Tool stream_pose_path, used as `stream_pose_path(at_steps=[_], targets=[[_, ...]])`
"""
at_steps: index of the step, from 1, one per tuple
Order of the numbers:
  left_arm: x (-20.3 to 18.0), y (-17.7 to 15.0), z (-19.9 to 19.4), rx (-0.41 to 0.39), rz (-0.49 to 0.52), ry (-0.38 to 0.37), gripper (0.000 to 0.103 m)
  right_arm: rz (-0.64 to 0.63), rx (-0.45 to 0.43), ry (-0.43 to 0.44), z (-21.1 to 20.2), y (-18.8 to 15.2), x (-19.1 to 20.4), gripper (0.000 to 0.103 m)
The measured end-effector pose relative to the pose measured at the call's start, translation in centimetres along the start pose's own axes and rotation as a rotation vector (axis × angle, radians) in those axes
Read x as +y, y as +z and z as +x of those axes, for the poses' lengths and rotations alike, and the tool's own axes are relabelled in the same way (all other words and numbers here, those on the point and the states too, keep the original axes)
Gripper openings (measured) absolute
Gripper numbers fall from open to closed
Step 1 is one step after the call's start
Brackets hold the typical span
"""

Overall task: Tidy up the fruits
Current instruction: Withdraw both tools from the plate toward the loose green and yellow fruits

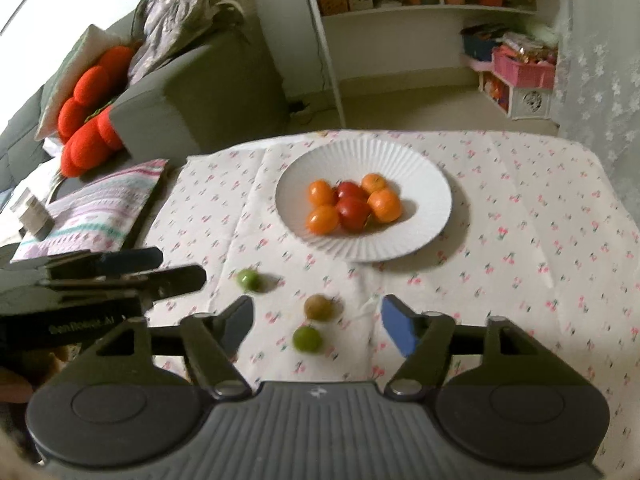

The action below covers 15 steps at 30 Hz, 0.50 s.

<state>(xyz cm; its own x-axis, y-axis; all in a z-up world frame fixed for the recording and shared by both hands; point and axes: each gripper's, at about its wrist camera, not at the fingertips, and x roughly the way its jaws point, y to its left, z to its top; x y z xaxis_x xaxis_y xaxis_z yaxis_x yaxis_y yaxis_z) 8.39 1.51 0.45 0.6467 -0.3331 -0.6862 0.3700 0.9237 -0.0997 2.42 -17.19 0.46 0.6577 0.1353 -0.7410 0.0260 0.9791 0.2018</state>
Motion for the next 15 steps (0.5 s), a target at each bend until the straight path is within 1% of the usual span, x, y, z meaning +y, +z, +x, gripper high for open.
stream_pose_path(at_steps=[1,2,3,5,7,9,12,15], targets=[[-0.1,-0.4,-0.1,0.005,0.012,0.013,0.065,0.006,0.003,0.008,-0.1,-0.2,0.0,0.079],[-0.1,-0.9,-0.2,0.014,0.019,0.022,0.072,0.013,0.005,0.017,-0.2,-0.4,0.0,0.081],[-0.2,-1.3,-0.2,0.027,0.02,0.024,0.074,0.019,0.004,0.024,-0.2,-0.6,0.1,0.082],[-0.2,-2.1,-0.4,0.045,0.023,0.012,0.075,0.023,0.002,0.036,0.0,-1.1,0.2,0.089],[-0.5,-2.8,-0.6,0.051,0.034,0.017,0.077,0.014,0.007,0.047,0.4,-1.8,0.1,0.093],[-0.9,-3.5,-0.7,0.058,0.063,0.022,0.079,0.021,0.037,0.047,1.1,-2.3,-0.1,0.093],[-1.8,-4.5,-0.4,0.083,0.109,0.01,0.079,0.031,0.078,0.066,1.8,-2.5,0.0,0.093],[-2.4,-5.1,0.0,0.102,0.114,-0.002,0.08,0.008,0.086,0.083,1.7,-2.6,0.7,0.095]])
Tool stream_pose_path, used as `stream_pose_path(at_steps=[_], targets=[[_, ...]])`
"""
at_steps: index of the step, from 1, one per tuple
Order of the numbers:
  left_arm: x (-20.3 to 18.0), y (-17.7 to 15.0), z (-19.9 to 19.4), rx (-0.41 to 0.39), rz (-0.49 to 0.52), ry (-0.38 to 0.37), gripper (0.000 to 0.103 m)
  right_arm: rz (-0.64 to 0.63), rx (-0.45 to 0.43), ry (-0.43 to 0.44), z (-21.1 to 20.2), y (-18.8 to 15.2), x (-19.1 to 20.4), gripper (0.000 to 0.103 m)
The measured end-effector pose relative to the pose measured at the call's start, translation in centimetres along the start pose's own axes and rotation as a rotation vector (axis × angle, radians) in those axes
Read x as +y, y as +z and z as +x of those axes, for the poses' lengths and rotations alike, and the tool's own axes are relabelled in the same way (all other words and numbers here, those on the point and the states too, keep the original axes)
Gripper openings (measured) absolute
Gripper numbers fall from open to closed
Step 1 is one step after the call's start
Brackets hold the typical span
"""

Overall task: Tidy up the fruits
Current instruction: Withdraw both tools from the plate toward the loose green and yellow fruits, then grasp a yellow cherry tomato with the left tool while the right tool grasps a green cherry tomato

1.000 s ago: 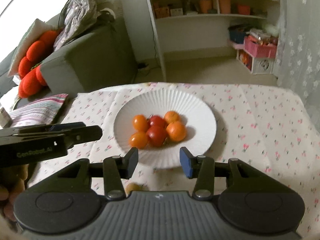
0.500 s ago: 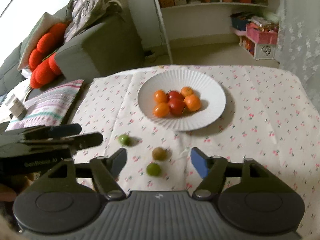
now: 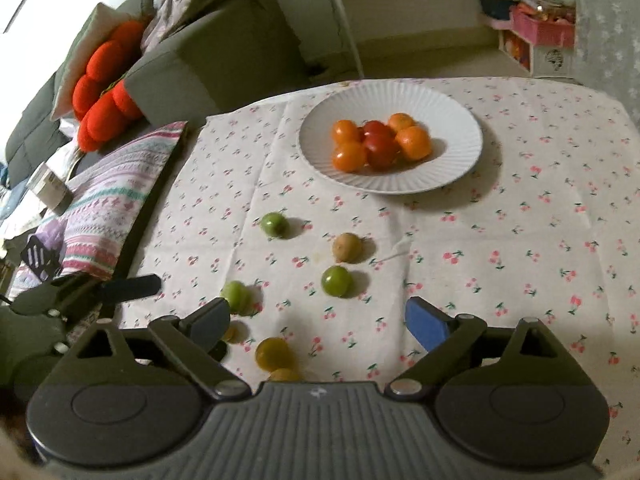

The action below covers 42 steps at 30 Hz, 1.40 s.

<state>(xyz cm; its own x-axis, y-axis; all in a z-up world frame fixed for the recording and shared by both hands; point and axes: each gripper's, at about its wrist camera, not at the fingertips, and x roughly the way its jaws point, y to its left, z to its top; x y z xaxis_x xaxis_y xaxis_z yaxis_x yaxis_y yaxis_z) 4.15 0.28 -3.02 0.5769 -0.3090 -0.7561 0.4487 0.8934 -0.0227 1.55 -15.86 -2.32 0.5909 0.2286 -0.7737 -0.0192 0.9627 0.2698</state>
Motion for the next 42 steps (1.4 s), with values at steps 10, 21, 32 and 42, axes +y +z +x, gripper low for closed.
stream_pose_path(at_steps=[10,21,32,42], targets=[[-0.2,-0.5,1.9,0.046,-0.078,-0.065,0.067,-0.016,-0.003,-0.043,-0.2,0.1,-0.3,0.094],[-1.1,-1.2,4.2,0.107,-0.09,-0.102,0.048,-0.004,0.046,-0.077,2.0,0.2,-1.6,0.067],[-0.3,-1.7,5.9,0.163,-0.166,-0.137,0.029,-0.112,0.065,-0.133,5.5,0.8,-0.6,0.054],[-0.6,-1.4,6.1,0.155,-0.157,-0.144,0.01,-0.166,0.073,-0.122,8.0,1.1,0.8,0.05]])
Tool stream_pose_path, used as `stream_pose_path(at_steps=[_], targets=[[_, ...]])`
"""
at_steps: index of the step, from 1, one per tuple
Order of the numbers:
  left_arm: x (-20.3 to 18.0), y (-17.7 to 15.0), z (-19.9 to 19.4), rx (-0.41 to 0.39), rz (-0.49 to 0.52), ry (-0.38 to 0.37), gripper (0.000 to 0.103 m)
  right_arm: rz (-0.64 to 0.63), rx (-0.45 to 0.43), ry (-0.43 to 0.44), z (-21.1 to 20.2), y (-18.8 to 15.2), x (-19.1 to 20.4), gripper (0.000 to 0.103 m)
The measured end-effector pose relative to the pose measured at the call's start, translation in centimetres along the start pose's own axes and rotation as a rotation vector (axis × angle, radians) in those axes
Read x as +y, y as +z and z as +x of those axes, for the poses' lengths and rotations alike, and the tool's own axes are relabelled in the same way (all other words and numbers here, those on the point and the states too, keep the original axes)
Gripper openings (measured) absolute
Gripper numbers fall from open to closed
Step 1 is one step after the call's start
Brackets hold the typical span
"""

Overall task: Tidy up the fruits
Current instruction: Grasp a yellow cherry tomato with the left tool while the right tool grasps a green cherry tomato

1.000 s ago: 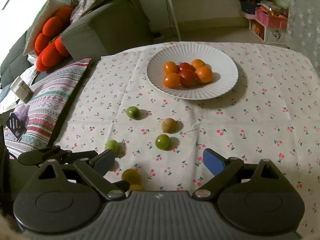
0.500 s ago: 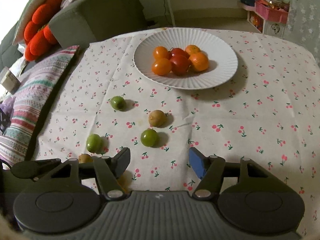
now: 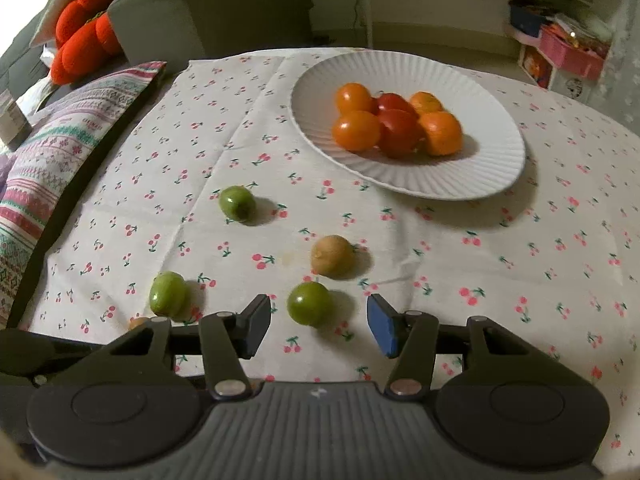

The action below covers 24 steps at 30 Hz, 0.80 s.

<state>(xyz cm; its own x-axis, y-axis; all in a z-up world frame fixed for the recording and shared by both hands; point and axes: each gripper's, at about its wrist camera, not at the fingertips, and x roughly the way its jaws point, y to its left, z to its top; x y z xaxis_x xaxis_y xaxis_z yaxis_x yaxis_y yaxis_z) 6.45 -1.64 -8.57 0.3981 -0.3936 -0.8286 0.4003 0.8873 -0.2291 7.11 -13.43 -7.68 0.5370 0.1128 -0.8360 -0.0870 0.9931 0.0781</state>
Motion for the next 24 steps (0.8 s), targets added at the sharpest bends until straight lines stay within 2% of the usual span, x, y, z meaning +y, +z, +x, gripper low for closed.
stream_pose_path(at_steps=[7,16,20,24], targets=[[-0.1,0.1,0.5,-0.001,0.03,0.005,0.01,-0.018,0.006,-0.021,1.0,-0.1,0.6,0.04],[-0.1,0.2,1.0,-0.003,0.053,0.013,0.013,-0.014,-0.003,-0.016,1.3,0.1,0.6,0.032],[-0.2,0.1,1.1,-0.008,0.066,0.019,0.013,-0.025,-0.011,-0.019,1.3,-0.1,0.8,0.024],[-0.1,0.2,1.1,-0.006,0.061,0.021,0.01,-0.03,-0.028,-0.02,1.0,-0.1,0.8,0.024]])
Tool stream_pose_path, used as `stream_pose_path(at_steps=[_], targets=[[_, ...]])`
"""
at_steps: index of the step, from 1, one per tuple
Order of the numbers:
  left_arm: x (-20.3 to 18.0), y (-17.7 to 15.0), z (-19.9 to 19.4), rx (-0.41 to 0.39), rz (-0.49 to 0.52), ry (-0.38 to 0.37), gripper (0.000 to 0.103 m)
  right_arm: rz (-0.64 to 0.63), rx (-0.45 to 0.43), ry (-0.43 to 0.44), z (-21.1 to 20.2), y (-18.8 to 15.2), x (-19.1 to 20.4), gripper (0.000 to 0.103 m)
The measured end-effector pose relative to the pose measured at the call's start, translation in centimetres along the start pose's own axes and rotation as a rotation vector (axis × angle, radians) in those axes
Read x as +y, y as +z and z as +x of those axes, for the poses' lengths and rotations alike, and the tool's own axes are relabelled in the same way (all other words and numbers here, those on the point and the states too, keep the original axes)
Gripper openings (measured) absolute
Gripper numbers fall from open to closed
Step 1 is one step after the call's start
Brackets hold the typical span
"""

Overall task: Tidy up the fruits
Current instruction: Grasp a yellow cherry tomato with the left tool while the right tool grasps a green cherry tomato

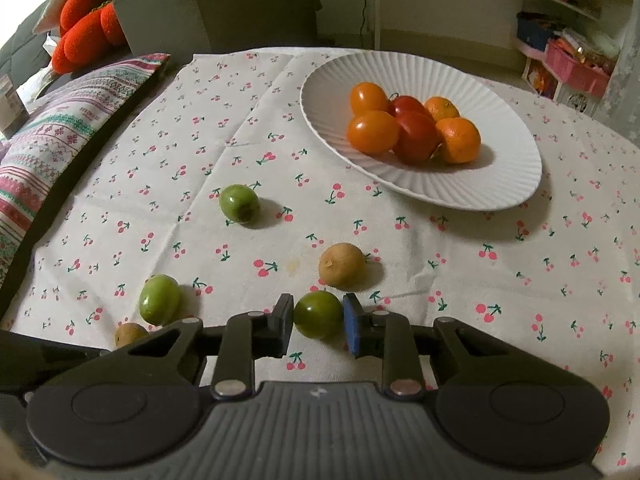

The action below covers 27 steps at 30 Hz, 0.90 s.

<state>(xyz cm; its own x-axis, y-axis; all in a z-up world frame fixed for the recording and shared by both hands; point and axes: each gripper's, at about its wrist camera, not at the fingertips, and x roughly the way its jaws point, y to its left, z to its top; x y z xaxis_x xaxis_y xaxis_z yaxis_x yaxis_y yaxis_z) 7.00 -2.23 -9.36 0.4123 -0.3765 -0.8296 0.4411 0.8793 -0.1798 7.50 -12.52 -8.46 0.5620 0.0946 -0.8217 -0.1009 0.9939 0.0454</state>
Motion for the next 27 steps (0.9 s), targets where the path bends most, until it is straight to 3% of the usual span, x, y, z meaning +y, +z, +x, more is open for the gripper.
stream_pose_path(at_steps=[13,27], targets=[[0.5,0.6,-1.5,-0.041,-0.032,-0.012,0.01,0.034,-0.019,0.038,-1.7,0.1,-0.6,0.023],[0.7,2.1,-3.5,-0.126,-0.01,0.033,0.01,0.044,-0.107,0.05,-4.2,1.9,-2.4,0.023]])
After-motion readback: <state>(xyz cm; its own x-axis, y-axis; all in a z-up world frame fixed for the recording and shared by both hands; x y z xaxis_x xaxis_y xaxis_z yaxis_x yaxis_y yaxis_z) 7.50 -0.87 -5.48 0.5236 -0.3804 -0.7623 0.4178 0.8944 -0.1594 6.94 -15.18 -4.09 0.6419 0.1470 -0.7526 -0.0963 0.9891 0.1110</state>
